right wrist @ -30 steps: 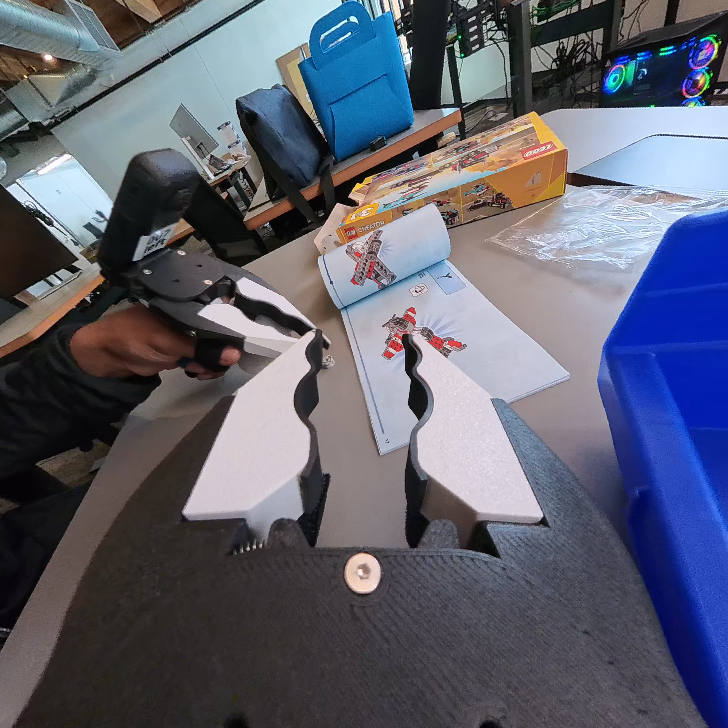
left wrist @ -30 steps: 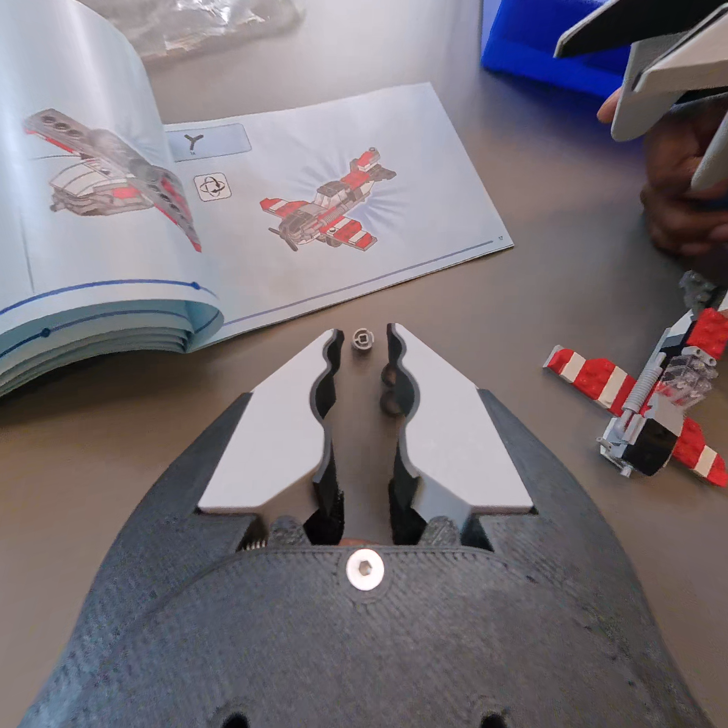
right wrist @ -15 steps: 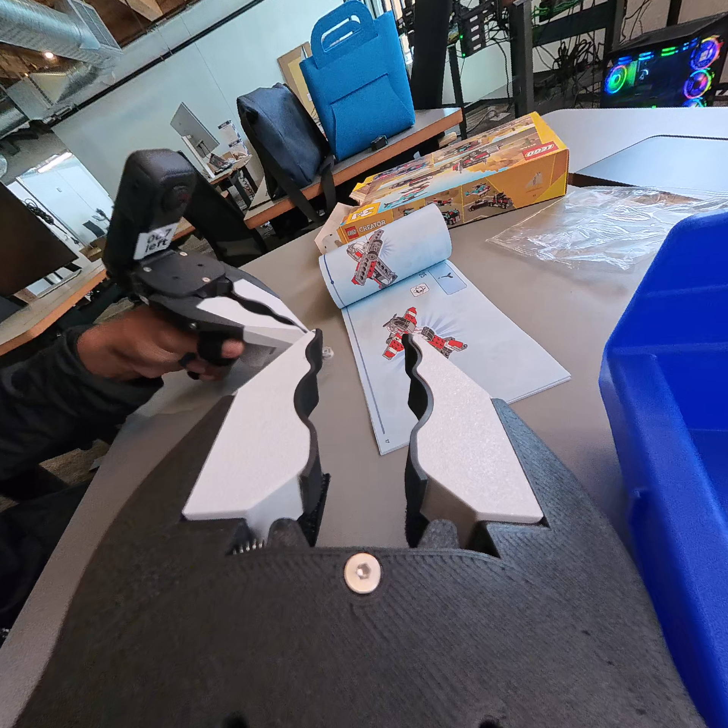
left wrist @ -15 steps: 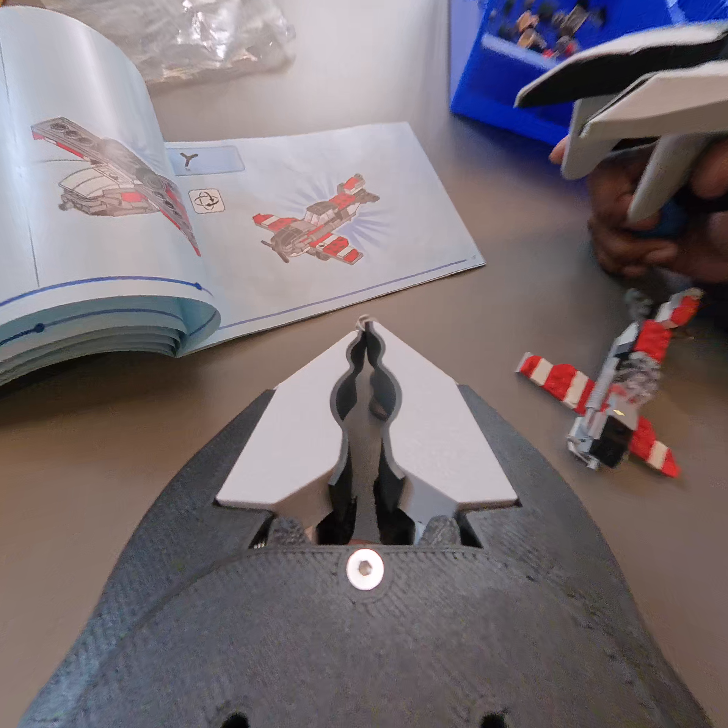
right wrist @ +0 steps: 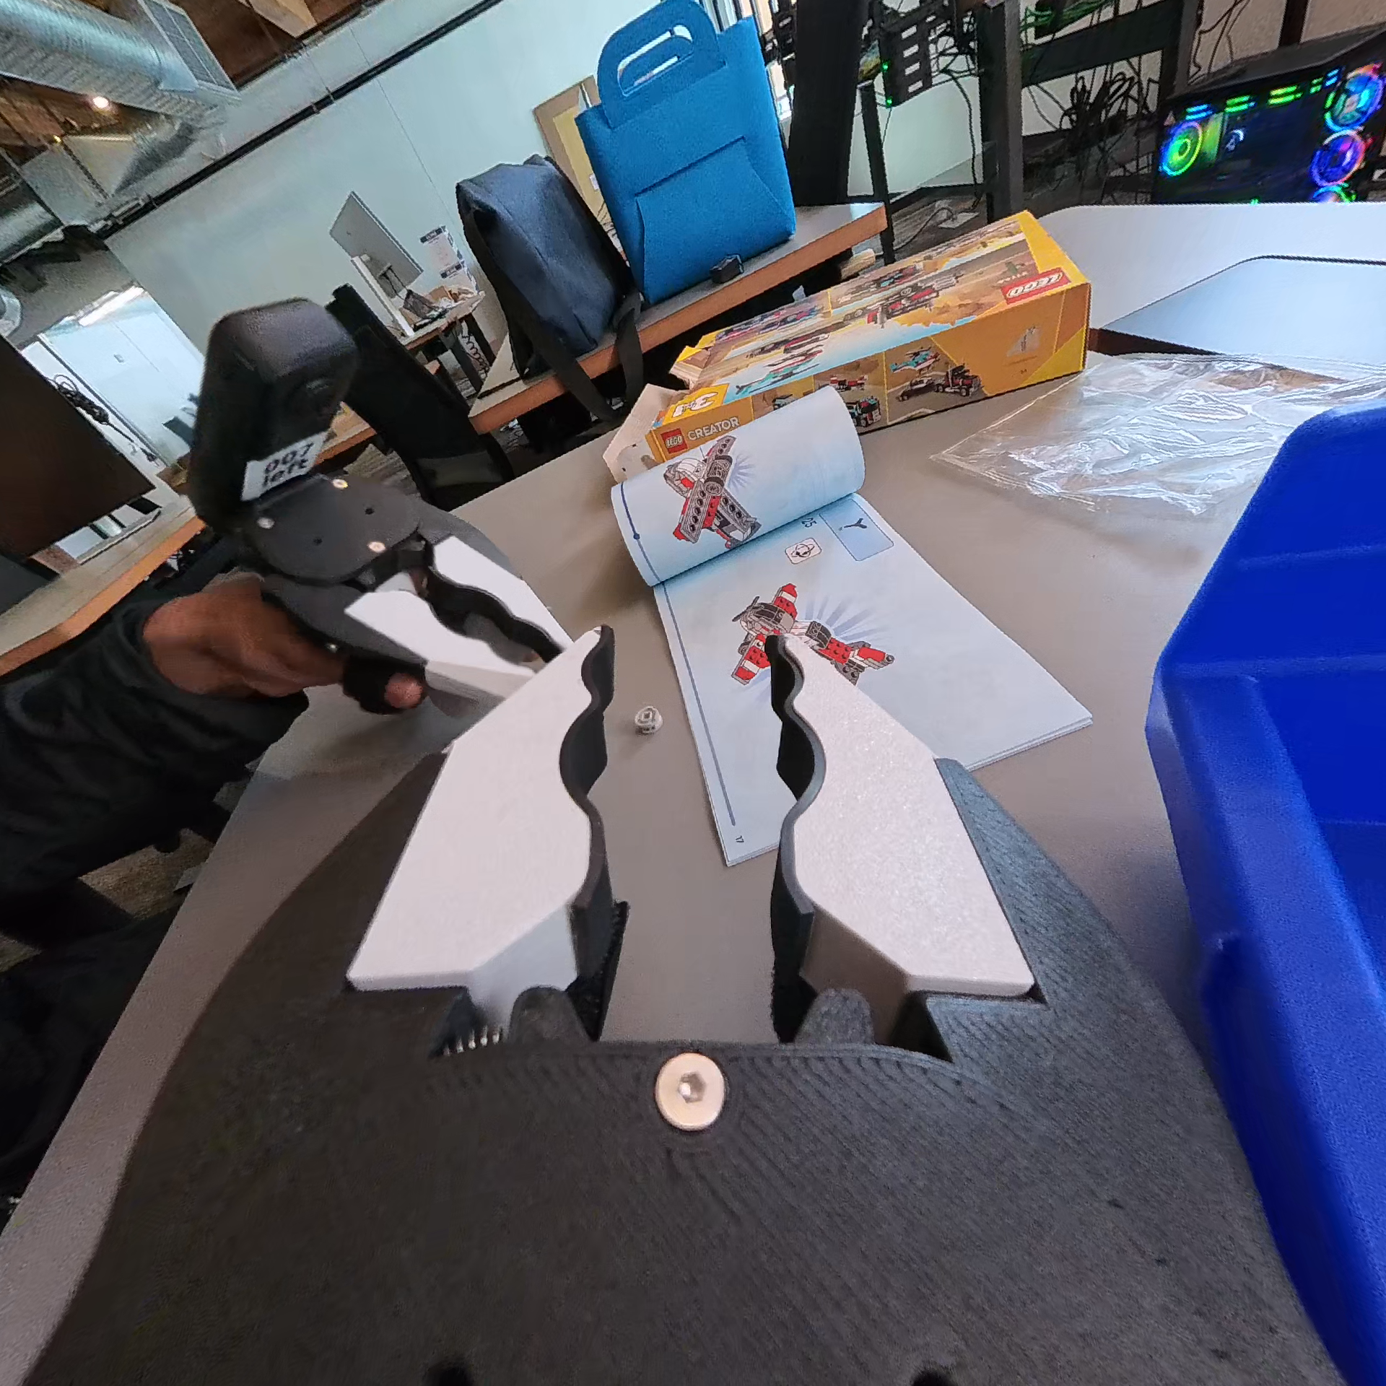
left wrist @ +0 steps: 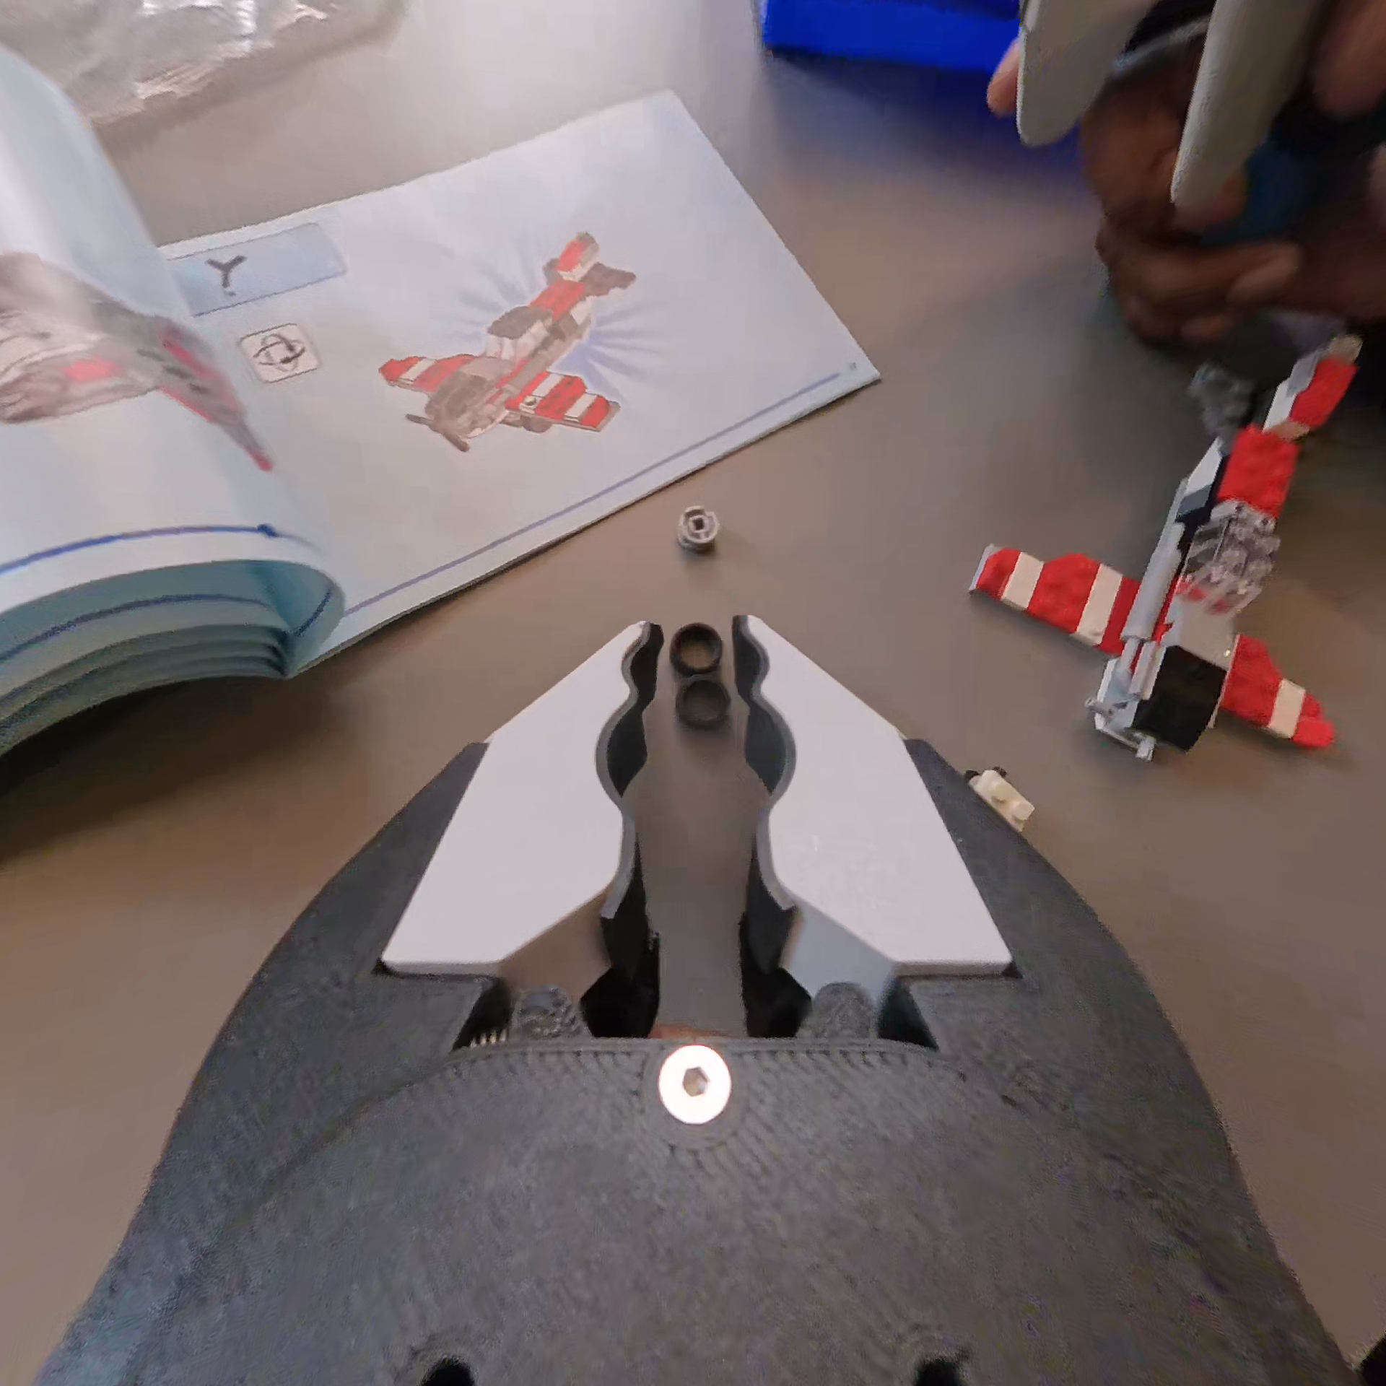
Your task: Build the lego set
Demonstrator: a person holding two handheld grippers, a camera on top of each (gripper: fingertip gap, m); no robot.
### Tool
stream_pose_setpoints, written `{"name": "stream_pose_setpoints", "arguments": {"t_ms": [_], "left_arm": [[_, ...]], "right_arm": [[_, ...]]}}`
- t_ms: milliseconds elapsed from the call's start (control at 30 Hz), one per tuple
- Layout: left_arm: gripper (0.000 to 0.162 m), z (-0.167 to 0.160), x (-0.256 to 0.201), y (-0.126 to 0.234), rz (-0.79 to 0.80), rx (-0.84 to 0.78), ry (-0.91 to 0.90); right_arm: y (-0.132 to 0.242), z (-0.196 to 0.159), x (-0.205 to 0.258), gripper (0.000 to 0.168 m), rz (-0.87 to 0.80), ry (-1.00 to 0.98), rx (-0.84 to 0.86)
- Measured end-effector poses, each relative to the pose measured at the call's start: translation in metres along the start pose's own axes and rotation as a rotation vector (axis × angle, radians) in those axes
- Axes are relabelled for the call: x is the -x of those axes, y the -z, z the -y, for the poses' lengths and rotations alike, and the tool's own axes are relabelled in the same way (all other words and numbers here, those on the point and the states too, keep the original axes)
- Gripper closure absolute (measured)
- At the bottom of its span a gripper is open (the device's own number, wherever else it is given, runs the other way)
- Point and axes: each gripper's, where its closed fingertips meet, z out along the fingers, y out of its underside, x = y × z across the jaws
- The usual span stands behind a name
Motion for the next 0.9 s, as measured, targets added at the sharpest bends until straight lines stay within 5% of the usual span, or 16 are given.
{"name": "stream_pose_setpoints", "arguments": {"t_ms": [33, 467, 900], "left_arm": [[0.140, -0.001, -0.002, -0.002, 0.008, 0.017, -0.031], [0.148, 0.000, 0.000, -0.005, 0.055, -0.003, -0.075], [0.147, -0.009, 0.055, 0.043, 0.066, -0.114, -0.034]], "right_arm": [[0.000, 0.000, 0.000, 0.126, 0.000, 0.001, 0.000], [0.001, 0.000, 0.001, 0.125, 0.001, 0.005, 0.002], [0.006, 0.005, -0.001, 0.126, 0.013, -0.031, -0.039]]}}
